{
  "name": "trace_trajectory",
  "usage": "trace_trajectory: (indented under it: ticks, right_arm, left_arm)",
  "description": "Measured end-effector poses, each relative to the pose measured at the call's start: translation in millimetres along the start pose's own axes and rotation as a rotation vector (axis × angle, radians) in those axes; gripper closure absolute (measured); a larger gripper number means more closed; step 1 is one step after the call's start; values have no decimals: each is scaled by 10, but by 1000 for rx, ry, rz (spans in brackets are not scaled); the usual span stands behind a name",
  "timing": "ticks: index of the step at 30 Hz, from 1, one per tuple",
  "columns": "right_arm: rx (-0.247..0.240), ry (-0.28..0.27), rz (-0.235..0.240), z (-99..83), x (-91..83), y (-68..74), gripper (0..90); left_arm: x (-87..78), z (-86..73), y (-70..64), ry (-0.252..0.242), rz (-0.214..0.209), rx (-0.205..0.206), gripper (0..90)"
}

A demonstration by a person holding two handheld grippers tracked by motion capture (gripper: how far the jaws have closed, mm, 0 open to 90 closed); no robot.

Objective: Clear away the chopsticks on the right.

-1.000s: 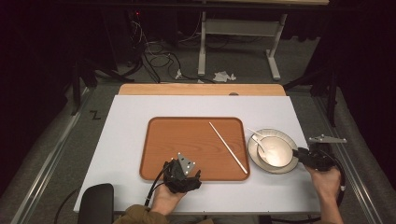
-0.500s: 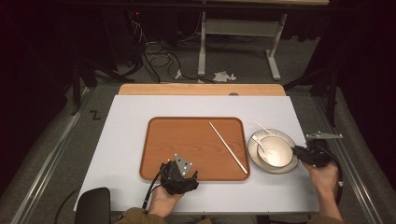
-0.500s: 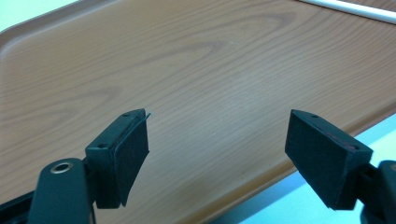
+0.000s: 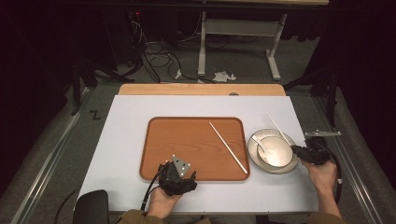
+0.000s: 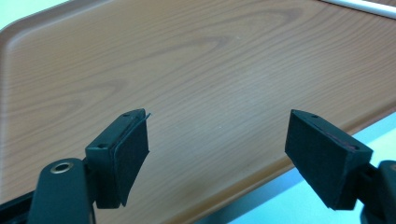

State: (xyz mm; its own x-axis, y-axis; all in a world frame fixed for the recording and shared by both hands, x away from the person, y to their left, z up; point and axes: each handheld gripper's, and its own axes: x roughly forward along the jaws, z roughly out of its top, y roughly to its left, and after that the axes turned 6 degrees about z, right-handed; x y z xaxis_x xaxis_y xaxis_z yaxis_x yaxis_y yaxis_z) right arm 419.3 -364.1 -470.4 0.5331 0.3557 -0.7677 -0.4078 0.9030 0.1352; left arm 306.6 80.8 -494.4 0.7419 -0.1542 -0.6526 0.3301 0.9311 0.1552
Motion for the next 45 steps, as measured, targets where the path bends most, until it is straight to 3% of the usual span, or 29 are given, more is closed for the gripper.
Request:
trace_trajectory:
  ticks: [11, 26, 34, 45]
  right_arm:
    - [-38, -58, -13, -5, -130, 84, 846]
    - [-27, -183, -14, -132, -496, 238, 847]
    - [-55, -210, 8, -151, -612, 438, 847]
    - [-120, -194, 54, -130, -648, 826, 846]
  left_arm:
    - [31, 28, -35, 0, -18, 10, 217]
    - [123, 127, -118, -9, -64, 43, 214]
    - [165, 177, -158, -12, -92, 49, 211]
    - [189, 226, -194, -19, -108, 60, 209]
